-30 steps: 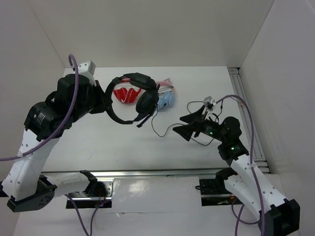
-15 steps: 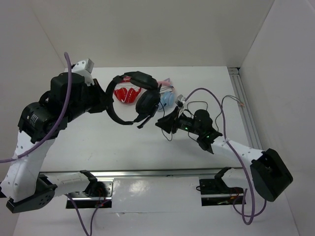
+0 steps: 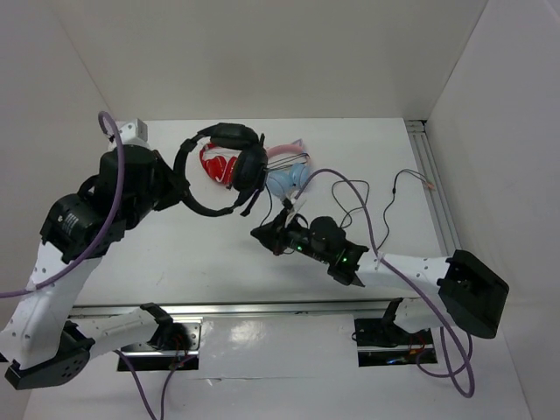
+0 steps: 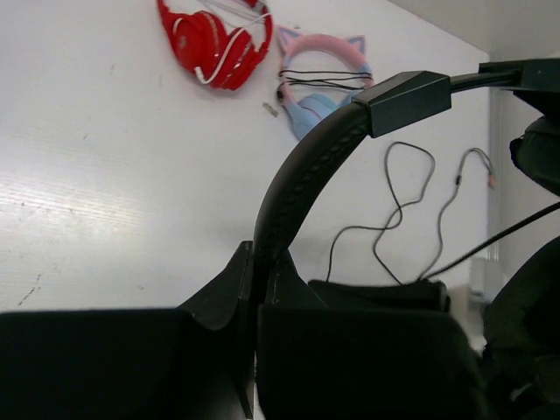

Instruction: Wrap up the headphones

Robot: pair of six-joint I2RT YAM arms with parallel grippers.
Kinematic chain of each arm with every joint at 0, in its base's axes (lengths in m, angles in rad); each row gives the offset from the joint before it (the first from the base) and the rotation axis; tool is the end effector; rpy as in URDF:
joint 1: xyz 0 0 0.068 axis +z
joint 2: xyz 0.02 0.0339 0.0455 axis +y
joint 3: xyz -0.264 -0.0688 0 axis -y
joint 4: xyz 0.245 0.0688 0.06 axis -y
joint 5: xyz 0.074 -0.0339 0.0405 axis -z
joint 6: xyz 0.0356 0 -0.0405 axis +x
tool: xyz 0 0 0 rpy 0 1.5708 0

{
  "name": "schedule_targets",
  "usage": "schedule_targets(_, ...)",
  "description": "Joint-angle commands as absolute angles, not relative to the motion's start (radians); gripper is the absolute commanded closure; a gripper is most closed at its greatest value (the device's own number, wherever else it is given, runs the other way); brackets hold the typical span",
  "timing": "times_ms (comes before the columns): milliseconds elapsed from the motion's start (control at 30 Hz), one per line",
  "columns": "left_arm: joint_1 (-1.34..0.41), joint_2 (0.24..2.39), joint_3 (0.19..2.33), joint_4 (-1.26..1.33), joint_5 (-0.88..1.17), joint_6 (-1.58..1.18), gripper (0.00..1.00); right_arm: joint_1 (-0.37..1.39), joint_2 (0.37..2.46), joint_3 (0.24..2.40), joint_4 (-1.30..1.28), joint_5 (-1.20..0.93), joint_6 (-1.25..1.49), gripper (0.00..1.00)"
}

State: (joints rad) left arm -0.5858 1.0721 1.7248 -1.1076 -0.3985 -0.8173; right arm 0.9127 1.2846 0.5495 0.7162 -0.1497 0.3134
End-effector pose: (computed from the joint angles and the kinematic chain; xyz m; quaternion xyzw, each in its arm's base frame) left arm 0.1309 -0.0702 0.4949 -0.2001 0.8139 -0.2067 0.5048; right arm 0.1650 0.2221 0.2449 -0.2601 0.6646 0.4455 0.5405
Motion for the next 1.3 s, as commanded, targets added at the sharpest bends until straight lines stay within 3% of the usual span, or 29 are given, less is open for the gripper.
schedule_targets(0, -0.588, 1.065, 1.657, -0.985, -0.528, -0.982, 1.00, 1.020, 1.272, 0.672, 0.551, 0.217, 0.307, 1.00)
schedule_targets(167, -0.555, 1.101, 1.578, -0.962, -0.563, -1.121, 1.00, 1.137, 1.302, 0.742, 0.469, 0.216, 0.275, 1.00)
schedule_targets(333, -0.528, 1.131, 1.522, -0.962, -0.607, -1.190, 1.00, 1.172, 1.344, 0.796, 0.390, 0.030, 0.221, 1.00)
schedule_targets(533, -0.453, 1.121, 1.451, -0.885, -0.468, -1.163, 1.00, 1.181, 1.437, 0.856, 0.347, -0.059, 0.187, 1.00)
schedule_targets(933, -0.443, 1.192, 1.344, -0.989, -0.655, -1.175, 1.00, 1.255, 1.329, 0.983, 0.258, -0.222, 0.114, 1.00)
schedule_targets(1133, -0.452, 1.172, 1.276, -0.911, -0.583, -1.053, 1.00, 1.233, 1.315, 1.026, 0.129, -0.022, 0.086, 1.00)
schedule_targets(1267, -0.453, 1.154, 1.264, -0.902, -0.530, -0.948, 1.00, 1.233, 1.289, 1.077, -0.012, 0.225, 0.023, 1.00)
